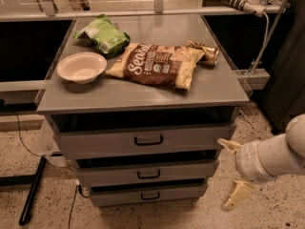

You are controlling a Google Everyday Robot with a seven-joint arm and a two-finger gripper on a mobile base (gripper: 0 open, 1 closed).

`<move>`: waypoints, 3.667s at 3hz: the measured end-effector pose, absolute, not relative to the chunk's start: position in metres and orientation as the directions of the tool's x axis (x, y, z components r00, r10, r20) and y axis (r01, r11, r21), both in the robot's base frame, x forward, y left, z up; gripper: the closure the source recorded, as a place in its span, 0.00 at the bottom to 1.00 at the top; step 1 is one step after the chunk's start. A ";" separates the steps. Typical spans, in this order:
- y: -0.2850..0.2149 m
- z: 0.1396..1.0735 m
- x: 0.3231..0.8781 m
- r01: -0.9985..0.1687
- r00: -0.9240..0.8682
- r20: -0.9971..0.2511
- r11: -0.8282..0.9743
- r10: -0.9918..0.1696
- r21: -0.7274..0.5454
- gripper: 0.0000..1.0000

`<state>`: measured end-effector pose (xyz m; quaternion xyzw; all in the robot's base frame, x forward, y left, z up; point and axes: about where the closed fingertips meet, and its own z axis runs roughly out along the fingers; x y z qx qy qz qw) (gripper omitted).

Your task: Open middle drawer

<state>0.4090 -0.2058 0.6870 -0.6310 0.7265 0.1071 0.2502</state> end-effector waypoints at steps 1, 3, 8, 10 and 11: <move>-0.196 0.637 0.422 -0.968 -0.058 -0.527 0.176 -0.848 -0.177 0.00; -0.178 0.572 0.459 -0.949 -0.007 -0.584 0.189 -0.811 -0.251 0.00; -0.162 0.441 0.502 -0.925 0.056 -0.517 0.151 -0.854 -0.348 0.00; -0.161 0.420 0.531 -0.898 0.105 -0.527 0.147 -0.844 -0.415 0.00; -0.170 0.429 0.577 -0.889 0.108 -0.577 0.181 -0.810 -0.420 0.00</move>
Offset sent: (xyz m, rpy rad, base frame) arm 0.0553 0.0254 -0.1272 0.1195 -0.1314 0.0182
